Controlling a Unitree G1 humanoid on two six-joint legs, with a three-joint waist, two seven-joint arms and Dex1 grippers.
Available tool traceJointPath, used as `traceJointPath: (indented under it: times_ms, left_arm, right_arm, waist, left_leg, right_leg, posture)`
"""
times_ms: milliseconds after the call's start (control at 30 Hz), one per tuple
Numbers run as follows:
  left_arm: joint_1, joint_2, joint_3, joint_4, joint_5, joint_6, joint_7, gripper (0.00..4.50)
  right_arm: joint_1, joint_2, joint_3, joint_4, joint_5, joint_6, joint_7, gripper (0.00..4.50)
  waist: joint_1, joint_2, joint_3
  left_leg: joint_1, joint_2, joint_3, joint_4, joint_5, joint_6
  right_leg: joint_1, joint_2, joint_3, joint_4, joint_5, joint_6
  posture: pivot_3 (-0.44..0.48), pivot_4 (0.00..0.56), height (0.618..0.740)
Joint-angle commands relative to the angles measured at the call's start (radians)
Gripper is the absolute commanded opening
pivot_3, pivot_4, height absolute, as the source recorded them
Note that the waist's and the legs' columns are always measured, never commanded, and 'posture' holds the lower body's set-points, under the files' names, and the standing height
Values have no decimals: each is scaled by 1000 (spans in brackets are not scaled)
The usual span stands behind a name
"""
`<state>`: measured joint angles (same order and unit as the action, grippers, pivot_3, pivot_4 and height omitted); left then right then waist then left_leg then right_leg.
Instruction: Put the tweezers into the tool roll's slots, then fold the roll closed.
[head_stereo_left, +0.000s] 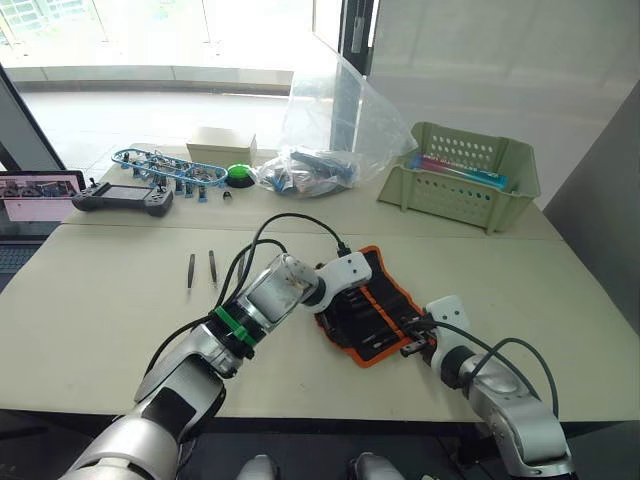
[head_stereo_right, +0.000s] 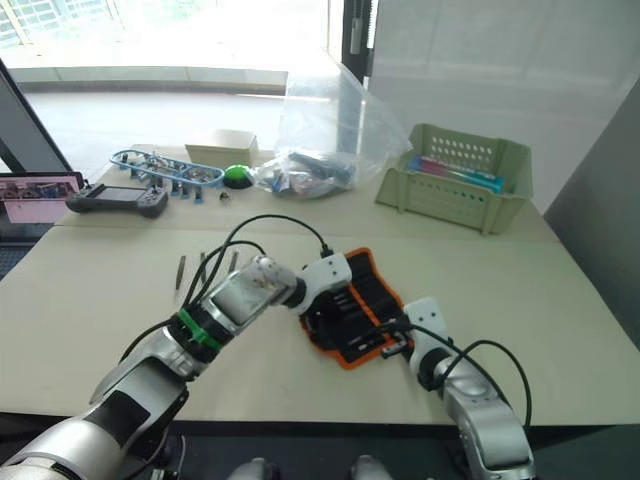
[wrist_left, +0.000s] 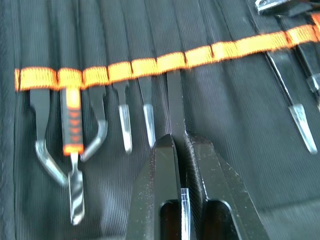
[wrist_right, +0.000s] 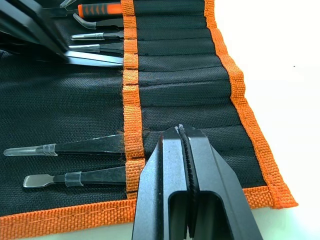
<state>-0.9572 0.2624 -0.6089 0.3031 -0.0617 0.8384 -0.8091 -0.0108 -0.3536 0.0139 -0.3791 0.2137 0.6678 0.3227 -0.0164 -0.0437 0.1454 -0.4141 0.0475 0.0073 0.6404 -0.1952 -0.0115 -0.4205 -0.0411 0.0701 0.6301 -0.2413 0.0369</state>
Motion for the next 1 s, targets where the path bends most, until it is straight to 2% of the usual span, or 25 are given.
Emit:
traceJointPath:
  times_ms: [33, 300, 400, 500, 567, 667, 867, 933, 1000]
  left_arm:
    - [-21, -47, 13, 92, 41, -121, 13, 32]
    - [-21, -159, 77, 351, 100, -354, 66, 32]
    - [-26, -178, 97, 397, 114, -389, 69, 32]
    - [-22, -168, 113, 374, 122, -383, 48, 32]
    - [-19, -152, 129, 332, 115, -358, 23, 796]
    - [-5, -108, 138, 227, 108, -310, -24, 1682]
    - [56, 21, 196, -129, 43, -105, -106, 3632]
    - [88, 76, 257, -252, -7, -10, -122, 4312]
    - [122, 121, 322, -344, -48, 71, -114, 4469]
  right_arm:
    - [46, 4, 52, 41, -1, 74, 10, 0]
    - [50, 7, 53, 26, 2, 82, 11, 0]
    - [52, 6, 52, 20, 3, 85, 12, 0]
    - [51, 7, 49, 21, 2, 85, 10, 0]
    - [47, 10, 47, 28, 0, 82, 7, 0]
    - [41, 17, 44, 38, -3, 82, 0, 0]
    - [27, 18, 42, 61, -5, 87, -1, 0]
    - [14, 15, 47, 73, -6, 96, 2, 0]
    - [5, 10, 51, 79, -4, 108, 7, 0]
  waist:
    - [0, 0, 0]
    - [5, -1, -3]
    - [7, -1, -3]
    - [5, -1, -3]
    - [3, -1, -3]
    - [-4, -1, -3]
    - [-27, 0, -2]
    - [-27, 1, -2]
    - [-30, 1, -2]
  left_leg:
    - [0, 0, 0, 0, 0, 0]
    - [2, 0, 0, 1, 0, 0]
    - [9, -1, -2, 2, 0, 0]
    - [10, -2, -3, 2, 0, 0]
    - [10, -2, -3, 2, 0, 0]
    - [10, -2, -4, 2, 0, 0]
    - [8, 0, -5, 0, 0, 0]
    - [9, 0, -5, 0, 0, 0]
    - [9, 0, -5, 0, 0, 0]
  right_leg:
    - [0, 0, 0, 0, 0, 0]
    - [4, 0, 0, 0, 0, 0]
    - [12, 0, 0, -2, -2, -2]
    - [15, -1, 0, -4, -4, -5]
    - [15, -1, 0, -4, -4, -5]
    - [14, -1, 0, -2, -4, -5]
    - [12, 2, 0, -1, -2, 0]
    - [12, 2, 0, -1, -2, 0]
    - [12, 2, 1, -1, -2, 0]
  posture:
    - [0, 150, 740]
    - [0, 150, 740]
    - [0, 150, 740]
    - [0, 150, 740]
    - [0, 150, 740]
    - [0, 150, 740]
    - [0, 150, 740]
    - [0, 150, 740]
    - [0, 150, 740]
